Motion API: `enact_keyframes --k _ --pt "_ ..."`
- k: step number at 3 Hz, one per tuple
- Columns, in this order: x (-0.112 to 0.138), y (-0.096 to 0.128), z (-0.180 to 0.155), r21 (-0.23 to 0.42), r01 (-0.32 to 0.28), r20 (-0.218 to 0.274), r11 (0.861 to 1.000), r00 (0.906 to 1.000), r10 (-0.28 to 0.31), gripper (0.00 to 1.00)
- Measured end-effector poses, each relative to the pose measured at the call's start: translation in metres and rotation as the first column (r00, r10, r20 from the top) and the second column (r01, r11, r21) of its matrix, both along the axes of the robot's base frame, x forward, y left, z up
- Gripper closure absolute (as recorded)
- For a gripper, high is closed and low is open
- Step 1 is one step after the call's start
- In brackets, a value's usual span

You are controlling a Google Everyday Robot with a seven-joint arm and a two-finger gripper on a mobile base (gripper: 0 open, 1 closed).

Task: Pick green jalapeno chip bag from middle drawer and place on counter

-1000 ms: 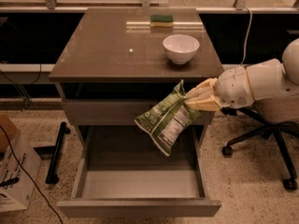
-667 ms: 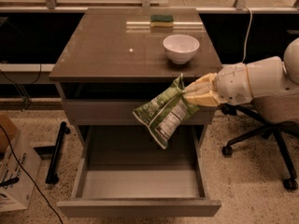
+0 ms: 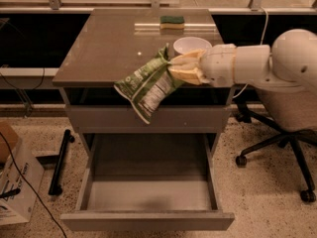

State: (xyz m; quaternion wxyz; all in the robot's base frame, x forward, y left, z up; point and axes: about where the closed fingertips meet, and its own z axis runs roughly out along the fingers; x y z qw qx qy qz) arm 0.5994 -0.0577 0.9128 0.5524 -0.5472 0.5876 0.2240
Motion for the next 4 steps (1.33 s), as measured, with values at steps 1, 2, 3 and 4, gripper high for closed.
enact_keyframes --k 1,2,3,4 --pt "0.029 0.024 0.009 0.073 0.015 0.037 0.997 0.9992 -0.017 1.00" --pt "0.070 0.041 0.015 0.112 0.036 0.050 0.993 0.9979 -0.042 1.00" --pt "0.109 0.057 0.029 0.124 0.049 0.072 0.991 0.9957 -0.058 1.00" --pt "0.143 0.070 0.046 0.115 0.076 0.097 0.990 0.9915 -0.087 1.00"
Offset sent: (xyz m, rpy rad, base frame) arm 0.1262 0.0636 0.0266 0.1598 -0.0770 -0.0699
